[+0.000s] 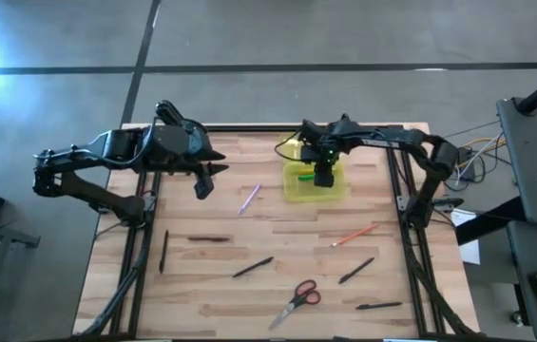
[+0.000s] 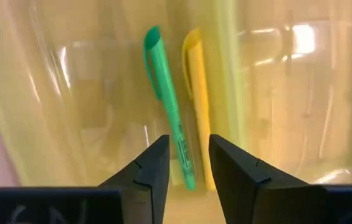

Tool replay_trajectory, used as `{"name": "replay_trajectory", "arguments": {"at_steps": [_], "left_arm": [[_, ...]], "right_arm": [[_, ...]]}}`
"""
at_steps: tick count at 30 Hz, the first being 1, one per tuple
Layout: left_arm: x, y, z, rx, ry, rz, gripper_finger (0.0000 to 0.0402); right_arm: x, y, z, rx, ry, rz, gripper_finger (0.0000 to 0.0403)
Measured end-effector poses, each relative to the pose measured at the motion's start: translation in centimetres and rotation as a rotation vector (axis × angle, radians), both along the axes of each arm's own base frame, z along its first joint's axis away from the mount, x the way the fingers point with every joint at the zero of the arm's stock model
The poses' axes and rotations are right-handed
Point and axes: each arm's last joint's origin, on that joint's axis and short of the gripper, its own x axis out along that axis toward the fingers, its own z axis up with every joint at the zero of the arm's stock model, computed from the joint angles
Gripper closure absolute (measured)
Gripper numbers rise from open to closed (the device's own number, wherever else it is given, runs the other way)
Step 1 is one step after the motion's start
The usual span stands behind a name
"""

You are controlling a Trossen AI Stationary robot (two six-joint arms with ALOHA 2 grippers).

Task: Pick & place school supplies into a supply box
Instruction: Put the brown pen into the supply box

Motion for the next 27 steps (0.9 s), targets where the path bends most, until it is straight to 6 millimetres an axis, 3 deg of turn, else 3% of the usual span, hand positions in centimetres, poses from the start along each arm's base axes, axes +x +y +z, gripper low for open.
{"name": "replay_trajectory", "arguments": {"at_steps": [14, 20, 27], "left_arm": [[0.1, 0.0, -0.8, 0.044, 0.051, -0.033, 0.0287], [0.3, -0.1, -3.4, -0.002, 0.164, -0.07, 0.0287], [0.5, -0.9, -7.2, -0.126, 0.279, -0.141, 0.0287]], "right_arm": [[-2.7, 3.1, 9.1, 0.033, -0.417, -0.311, 0.0301], [-3.7, 6.3, 12.1, 0.078, -0.556, -0.342, 0.0301], [-3.9, 9.6, 14.1, 0.134, -0.673, -0.316, 0.0306]]}}
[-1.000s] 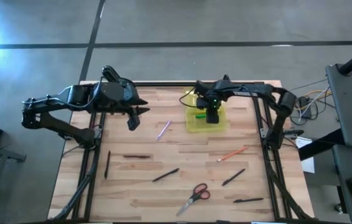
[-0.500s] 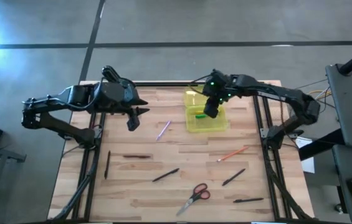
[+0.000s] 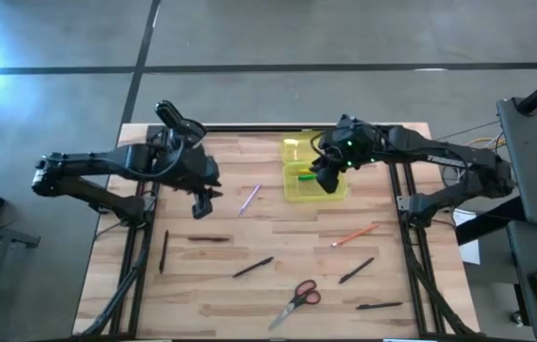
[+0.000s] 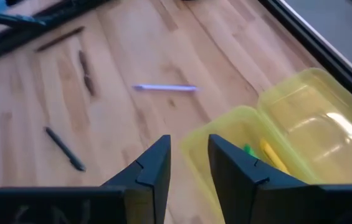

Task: Pick & place school supplies into a supply box
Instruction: Put the brown pen into the supply box

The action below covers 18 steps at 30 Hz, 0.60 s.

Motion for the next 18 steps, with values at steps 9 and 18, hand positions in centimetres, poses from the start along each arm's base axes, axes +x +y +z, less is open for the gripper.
{"name": "replay_trajectory", "arguments": {"at_steps": [9, 18], "left_arm": [[-0.6, -2.7, -5.1, -0.04, 0.176, -0.092, 0.0287], [-1.8, -4.1, -10.7, -0.046, 0.335, -0.113, 0.0287]], "right_arm": [[0.2, 2.2, 0.4, 0.003, -0.024, 0.018, 0.031], [0.5, 3.9, 0.3, 0.007, -0.021, 0.087, 0.0321]]}}
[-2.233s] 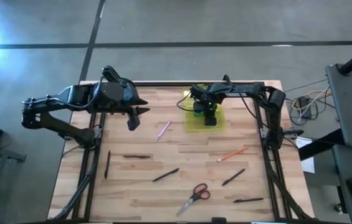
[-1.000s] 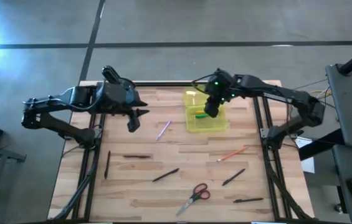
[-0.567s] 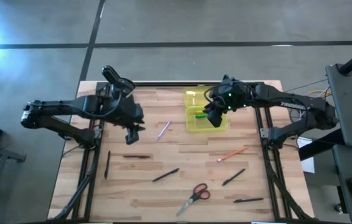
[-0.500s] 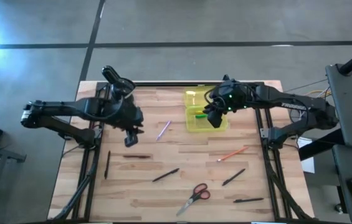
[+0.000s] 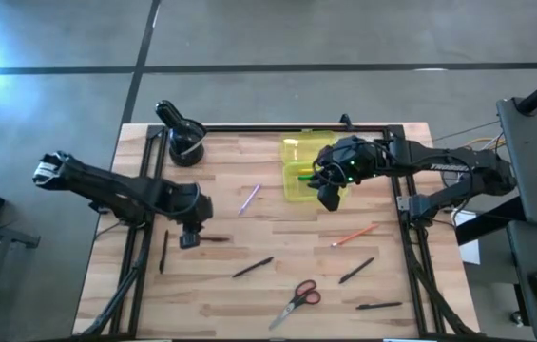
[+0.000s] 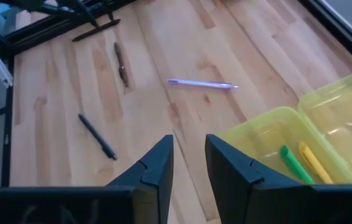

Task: Pick & place school supplies into a supply box
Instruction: Put the brown pen into the supply box

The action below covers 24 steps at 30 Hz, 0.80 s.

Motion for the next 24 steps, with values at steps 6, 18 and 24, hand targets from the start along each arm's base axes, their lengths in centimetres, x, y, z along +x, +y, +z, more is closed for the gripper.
{"name": "replay_trajectory", "arguments": {"at_steps": [6, 18, 24], "left_arm": [[-0.6, 0.0, -3.2, -0.01, 0.038, -0.004, 0.0287], [-1.0, 0.0, -7.3, -0.048, -0.013, -0.048, 0.0287], [-1.2, -0.1, -8.6, -0.101, -0.03, -0.066, 0.0287]], "right_arm": [[0.0, 0.1, 0.0, 0.0, -0.001, 0.003, 0.0326], [0.0, 1.4, 0.0, 0.081, -0.004, 0.191, 0.0329], [0.0, 3.0, -0.2, 0.061, 0.012, 0.283, 0.033]]}}
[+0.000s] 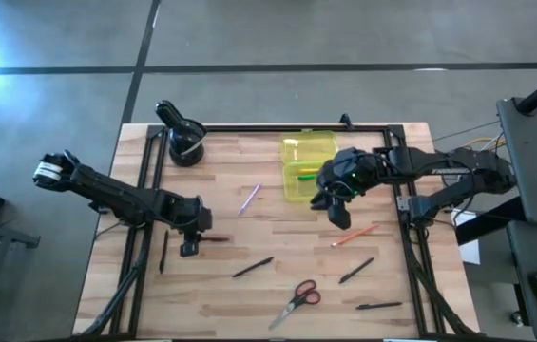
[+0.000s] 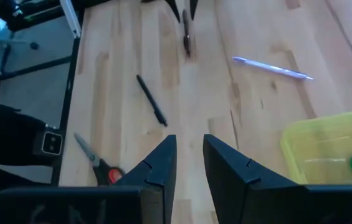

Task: Pick & place school supplies into a supply box
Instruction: Put the brown pen into the supply box

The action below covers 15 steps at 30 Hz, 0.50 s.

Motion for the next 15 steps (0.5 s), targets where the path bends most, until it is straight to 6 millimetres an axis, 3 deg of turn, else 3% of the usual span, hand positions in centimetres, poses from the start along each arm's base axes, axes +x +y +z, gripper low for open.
{"name": "replay_trajectory", "arguments": {"at_steps": [10, 15], "left_arm": [[-1.0, 0.2, -2.2, -0.004, 0.006, -0.026, 0.0287], [-1.1, 0.2, -2.4, -0.013, 0.008, -0.013, 0.0291]], "right_arm": [[-0.1, 0.3, -0.4, -0.013, 0.024, -0.038, 0.0335], [-0.1, 0.3, -0.5, -0.011, 0.029, -0.039, 0.0335]]}}
